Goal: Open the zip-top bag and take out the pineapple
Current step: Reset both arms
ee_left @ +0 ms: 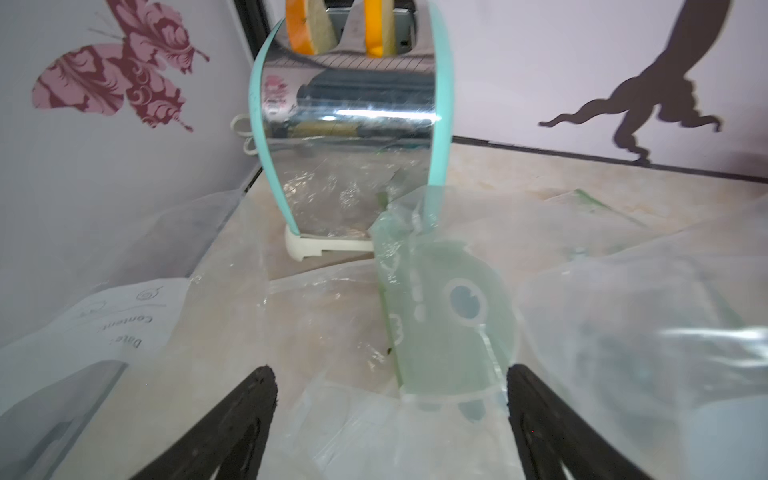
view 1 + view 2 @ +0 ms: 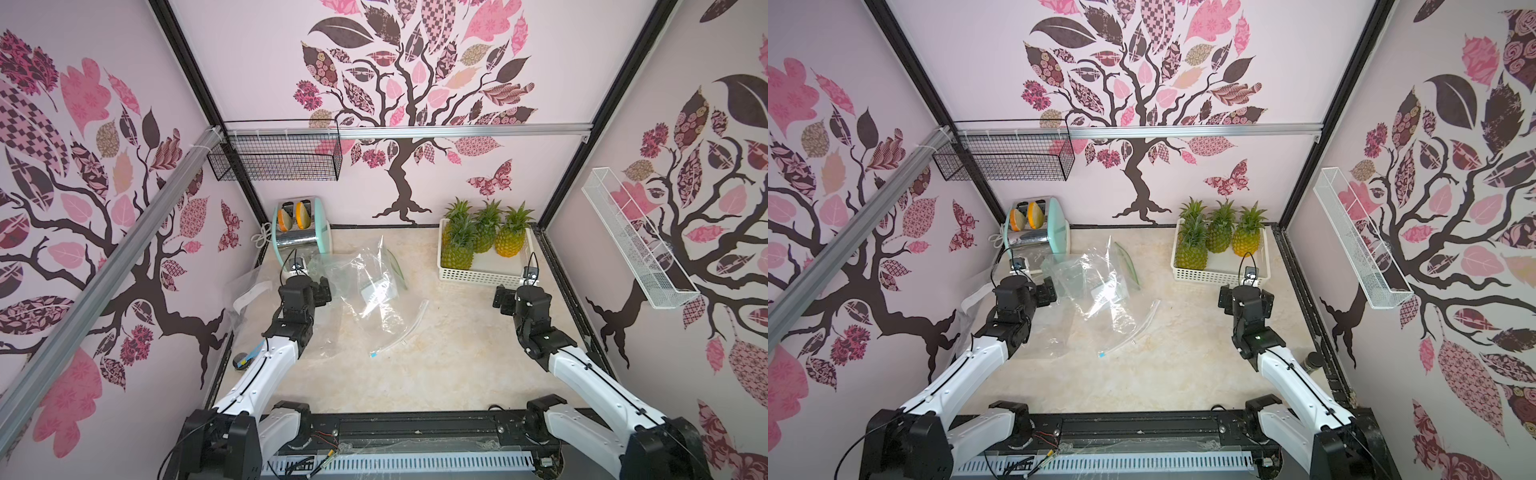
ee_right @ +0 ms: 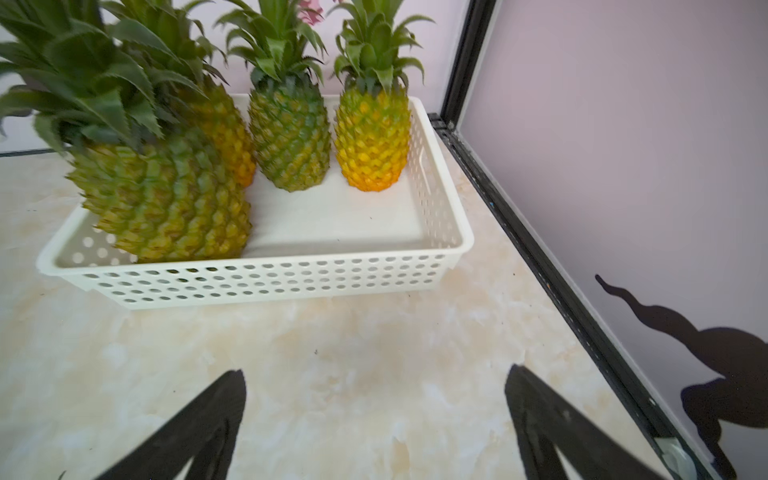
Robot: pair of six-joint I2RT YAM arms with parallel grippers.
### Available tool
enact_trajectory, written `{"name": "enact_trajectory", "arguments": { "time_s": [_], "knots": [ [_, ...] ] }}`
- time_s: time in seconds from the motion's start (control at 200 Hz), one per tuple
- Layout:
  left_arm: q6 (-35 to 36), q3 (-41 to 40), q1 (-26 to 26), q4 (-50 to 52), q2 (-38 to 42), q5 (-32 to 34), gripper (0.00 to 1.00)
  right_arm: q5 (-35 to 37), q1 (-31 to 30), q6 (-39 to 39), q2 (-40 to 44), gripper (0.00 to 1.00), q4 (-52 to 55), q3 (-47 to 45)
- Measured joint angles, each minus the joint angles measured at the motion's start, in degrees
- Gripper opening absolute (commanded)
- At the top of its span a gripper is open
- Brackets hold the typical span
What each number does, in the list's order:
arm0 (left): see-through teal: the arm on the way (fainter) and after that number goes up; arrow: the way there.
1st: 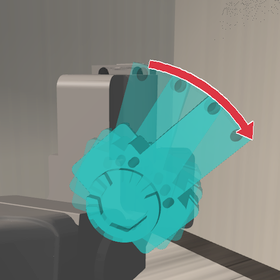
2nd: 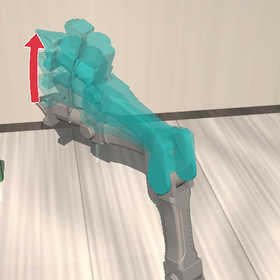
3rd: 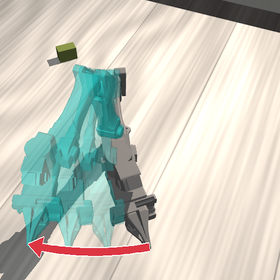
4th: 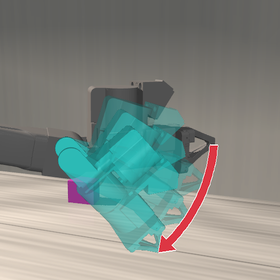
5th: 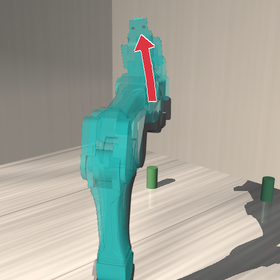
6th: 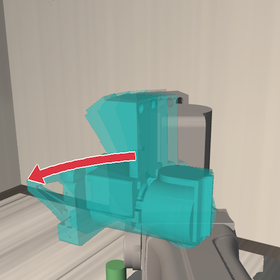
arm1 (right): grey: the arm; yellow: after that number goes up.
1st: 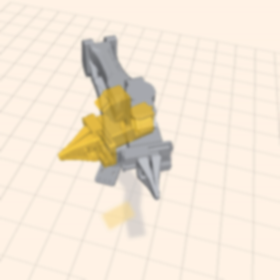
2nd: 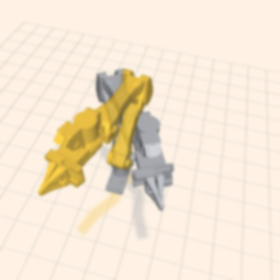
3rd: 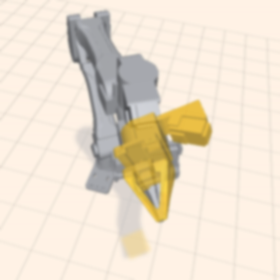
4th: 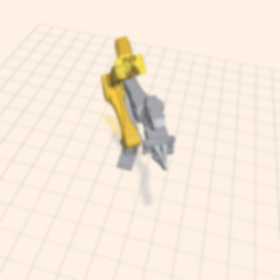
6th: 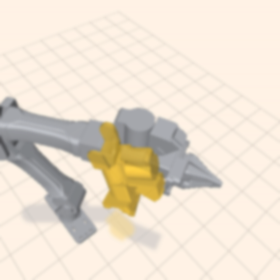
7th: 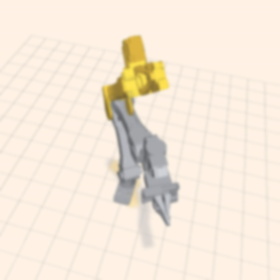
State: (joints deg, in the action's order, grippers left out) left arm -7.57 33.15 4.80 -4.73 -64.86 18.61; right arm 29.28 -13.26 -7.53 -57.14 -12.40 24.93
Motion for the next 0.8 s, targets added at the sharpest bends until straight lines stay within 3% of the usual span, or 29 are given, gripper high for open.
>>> {"name": "enact_trajectory", "arguments": {
  "time_s": [0.235,0.535,0.8],
  "knots": [
    [-0.94,-1.6,-8.26,-10.95,-8.79,-1.33,0.88,3.69,0.11,0.72,-8.37,1.0,-17.35,-8.13],
    [-0.92,-6.54,-8.57,-25.49,-18.12,-4.44,0.87,3.15,0.17,5.42,-21.49,0.99,-33.38,-8.07],
    [-0.5,-9.79,-8.57,-34.29,-18.95,-6.73,0.84,0.7,0.31,8.98,-28.02,1.0,-44.78,-8.07]
  ]
}}
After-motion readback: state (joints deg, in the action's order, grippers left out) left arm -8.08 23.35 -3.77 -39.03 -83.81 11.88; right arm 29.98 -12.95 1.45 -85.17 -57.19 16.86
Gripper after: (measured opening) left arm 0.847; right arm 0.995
